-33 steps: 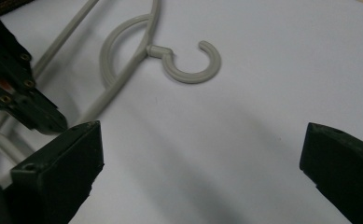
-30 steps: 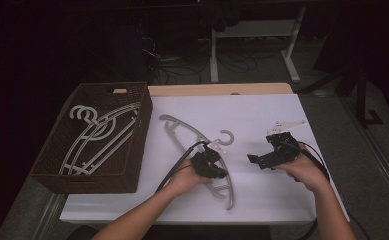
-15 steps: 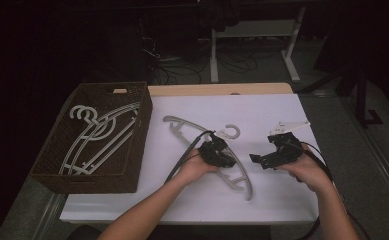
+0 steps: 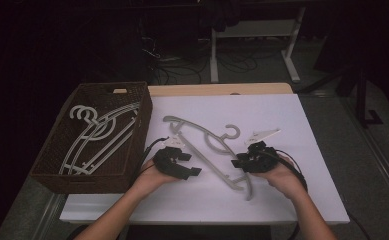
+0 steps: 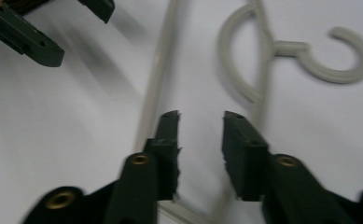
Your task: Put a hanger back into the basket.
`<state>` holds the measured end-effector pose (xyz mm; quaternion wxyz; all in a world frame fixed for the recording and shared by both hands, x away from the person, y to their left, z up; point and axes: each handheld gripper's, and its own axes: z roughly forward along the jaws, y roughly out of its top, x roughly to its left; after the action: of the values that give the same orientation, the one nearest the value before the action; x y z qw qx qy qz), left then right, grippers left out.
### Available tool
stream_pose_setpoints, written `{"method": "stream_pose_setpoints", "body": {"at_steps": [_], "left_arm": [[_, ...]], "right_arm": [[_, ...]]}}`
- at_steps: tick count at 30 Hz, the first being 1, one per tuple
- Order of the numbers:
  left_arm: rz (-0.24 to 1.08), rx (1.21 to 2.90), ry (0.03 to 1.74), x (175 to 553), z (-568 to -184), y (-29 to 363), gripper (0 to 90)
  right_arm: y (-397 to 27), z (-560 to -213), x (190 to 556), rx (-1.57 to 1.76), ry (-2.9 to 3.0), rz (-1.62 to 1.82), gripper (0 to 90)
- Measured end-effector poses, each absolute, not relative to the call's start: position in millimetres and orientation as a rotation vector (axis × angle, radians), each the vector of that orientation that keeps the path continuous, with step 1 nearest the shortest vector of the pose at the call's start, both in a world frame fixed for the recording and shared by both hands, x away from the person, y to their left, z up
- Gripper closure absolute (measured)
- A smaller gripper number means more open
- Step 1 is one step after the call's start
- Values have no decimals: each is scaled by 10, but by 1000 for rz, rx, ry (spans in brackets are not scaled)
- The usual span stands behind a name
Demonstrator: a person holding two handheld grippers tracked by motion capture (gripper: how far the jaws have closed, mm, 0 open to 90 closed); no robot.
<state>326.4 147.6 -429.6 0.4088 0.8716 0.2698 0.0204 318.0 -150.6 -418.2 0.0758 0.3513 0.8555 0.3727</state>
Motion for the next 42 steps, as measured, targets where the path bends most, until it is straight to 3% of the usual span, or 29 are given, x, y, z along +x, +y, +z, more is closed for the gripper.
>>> {"method": "stream_pose_setpoints", "body": {"at_steps": [6,18,35,42], "left_arm": [[70,2181,725,3246,-4382,1600,175],[79,2178,743,3295,-4407,1631,160],[76,2173,753,3306,-4412,1648,161],[76,2176,755,3313,-4420,1634,161]], "right_arm": [[-1198,-4251,3087,1025,2611,1114,882],[-955,-4504,3011,977,2732,915,891],[-1692,-4478,3294,1237,2498,826,881],[-1436,-4243,3542,1111,2505,1024,846]]}}
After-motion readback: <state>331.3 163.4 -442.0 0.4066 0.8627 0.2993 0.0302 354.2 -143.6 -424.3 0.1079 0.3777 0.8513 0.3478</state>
